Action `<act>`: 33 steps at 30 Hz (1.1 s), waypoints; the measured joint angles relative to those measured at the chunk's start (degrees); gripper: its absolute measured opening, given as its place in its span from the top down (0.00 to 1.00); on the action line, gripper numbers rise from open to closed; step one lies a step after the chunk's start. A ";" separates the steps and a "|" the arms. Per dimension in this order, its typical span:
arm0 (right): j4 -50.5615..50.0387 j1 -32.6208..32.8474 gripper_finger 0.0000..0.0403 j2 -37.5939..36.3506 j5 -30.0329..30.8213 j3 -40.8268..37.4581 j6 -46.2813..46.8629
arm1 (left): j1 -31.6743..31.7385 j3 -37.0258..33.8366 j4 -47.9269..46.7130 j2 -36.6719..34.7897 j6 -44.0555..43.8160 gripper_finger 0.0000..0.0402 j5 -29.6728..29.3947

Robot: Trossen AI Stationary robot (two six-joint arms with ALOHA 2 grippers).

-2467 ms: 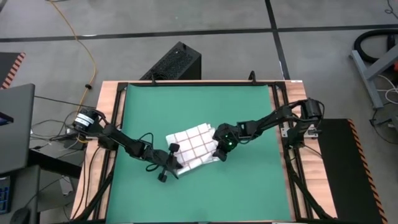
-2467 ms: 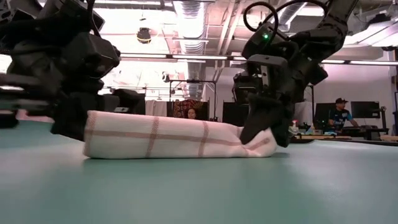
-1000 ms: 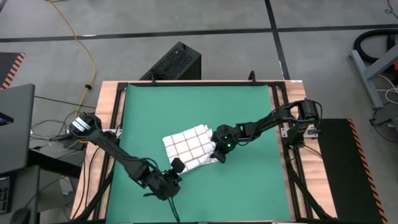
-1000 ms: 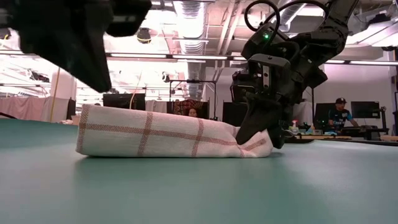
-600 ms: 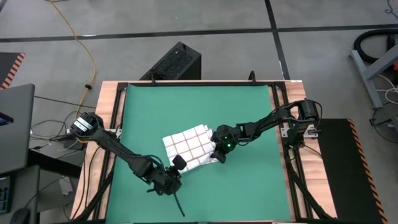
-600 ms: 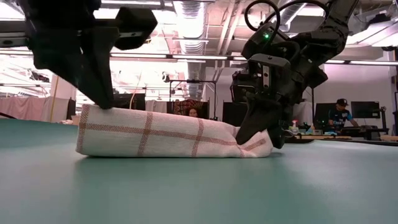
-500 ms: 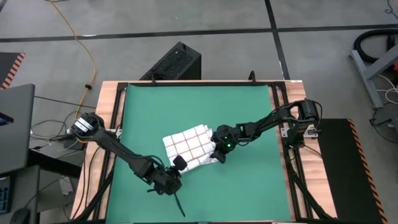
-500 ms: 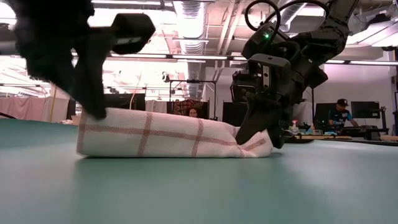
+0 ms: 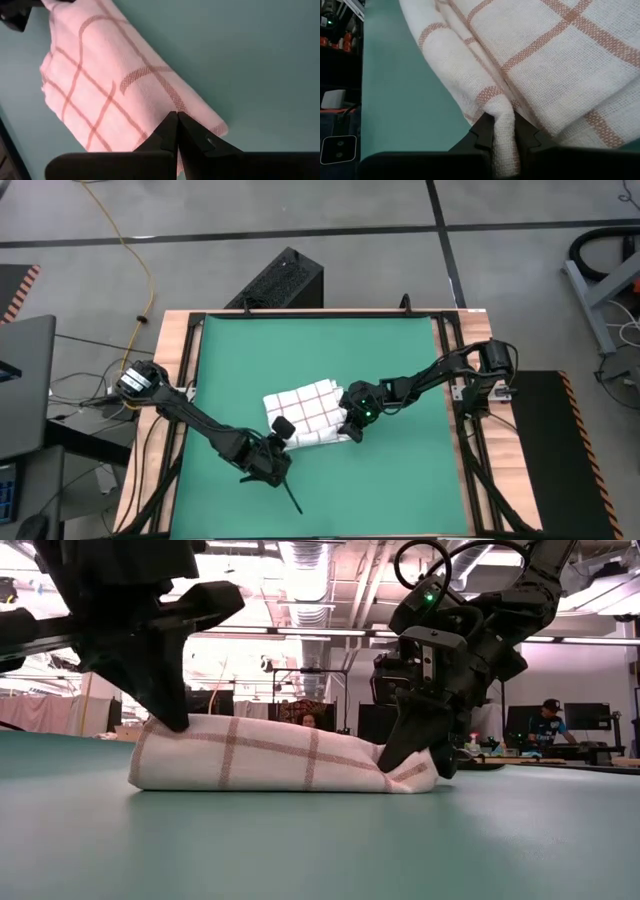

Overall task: Roll towel into tight, uniform cylinder
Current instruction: Roll the white towel

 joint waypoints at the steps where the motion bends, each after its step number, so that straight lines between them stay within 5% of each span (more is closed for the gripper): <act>1: 0.00 0.00 0.89 0.00 -0.02 0.00 0.00 | 0.06 0.00 -0.34 -0.16 -0.50 1.00 0.01; 17: 0.14 -0.04 0.89 0.04 -0.42 0.10 -0.03 | 1.88 -10.50 6.00 -0.42 -11.01 1.00 1.03; 24: 1.76 -0.15 0.80 0.09 -0.42 0.00 -2.82 | 1.77 -15.52 10.98 -0.78 -15.04 1.00 0.46; 33: 0.45 -1.33 0.78 -6.36 1.56 -0.09 -7.45 | 1.79 -17.14 12.50 -0.74 -15.13 1.00 0.51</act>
